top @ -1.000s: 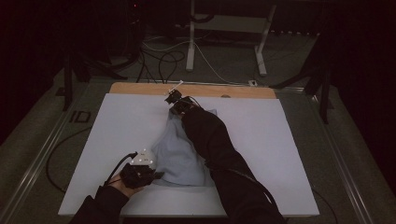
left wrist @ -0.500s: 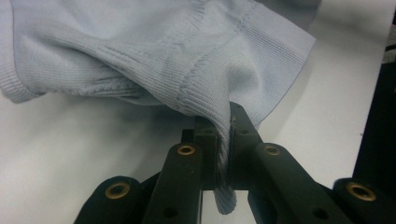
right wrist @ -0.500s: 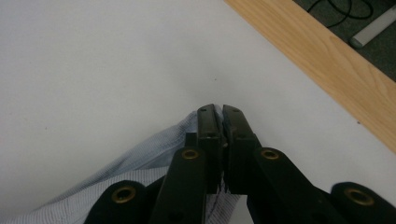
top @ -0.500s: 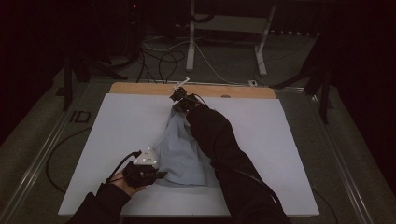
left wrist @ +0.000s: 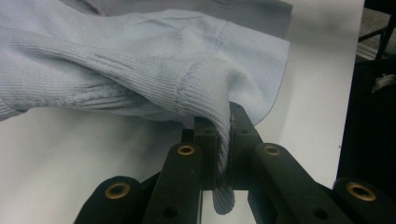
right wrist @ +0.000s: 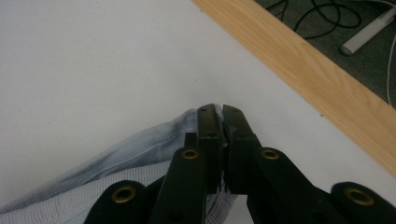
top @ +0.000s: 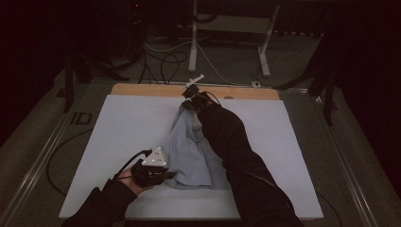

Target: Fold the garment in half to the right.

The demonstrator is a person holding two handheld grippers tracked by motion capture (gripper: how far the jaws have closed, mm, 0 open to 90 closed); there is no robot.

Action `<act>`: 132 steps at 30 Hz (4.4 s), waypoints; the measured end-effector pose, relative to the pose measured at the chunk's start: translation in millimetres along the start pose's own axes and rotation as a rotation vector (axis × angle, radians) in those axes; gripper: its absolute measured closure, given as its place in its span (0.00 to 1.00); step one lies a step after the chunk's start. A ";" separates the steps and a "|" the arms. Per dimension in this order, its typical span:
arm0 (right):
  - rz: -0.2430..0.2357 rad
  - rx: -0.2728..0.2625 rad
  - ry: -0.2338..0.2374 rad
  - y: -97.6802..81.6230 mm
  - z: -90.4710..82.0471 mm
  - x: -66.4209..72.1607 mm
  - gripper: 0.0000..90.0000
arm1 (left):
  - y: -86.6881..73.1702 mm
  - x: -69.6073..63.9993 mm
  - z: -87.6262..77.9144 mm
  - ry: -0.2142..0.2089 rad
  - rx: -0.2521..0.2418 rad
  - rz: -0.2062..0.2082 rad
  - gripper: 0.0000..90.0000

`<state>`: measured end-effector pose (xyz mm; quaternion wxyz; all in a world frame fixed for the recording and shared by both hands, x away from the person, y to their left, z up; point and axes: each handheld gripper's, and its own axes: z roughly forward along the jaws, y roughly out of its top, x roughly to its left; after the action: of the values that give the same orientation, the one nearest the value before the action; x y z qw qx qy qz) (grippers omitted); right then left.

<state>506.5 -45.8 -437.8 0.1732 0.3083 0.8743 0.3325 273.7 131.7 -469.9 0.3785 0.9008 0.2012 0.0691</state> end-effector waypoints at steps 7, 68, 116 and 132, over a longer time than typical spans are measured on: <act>0.004 -0.014 -0.010 -2.9 -14.2 -7.8 0.97 | 11.0 -0.4 3.9 -0.022 0.001 0.030 0.97; 0.076 -0.060 0.010 -64.0 -43.0 -66.7 0.96 | 103.7 -39.7 114.2 -0.119 0.126 0.264 0.96; 0.144 -0.185 0.039 -85.8 -84.5 -72.6 0.11 | 124.1 -45.4 122.0 -0.261 0.115 0.309 0.49; 0.128 -0.225 0.070 -88.3 -94.6 -64.2 0.11 | 112.2 -26.1 83.0 -0.311 0.062 0.270 0.18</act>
<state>469.1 -184.7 -424.3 0.1547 0.3303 0.8155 0.4493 307.7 -4.4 -448.0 0.3644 0.9306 0.0201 -0.0270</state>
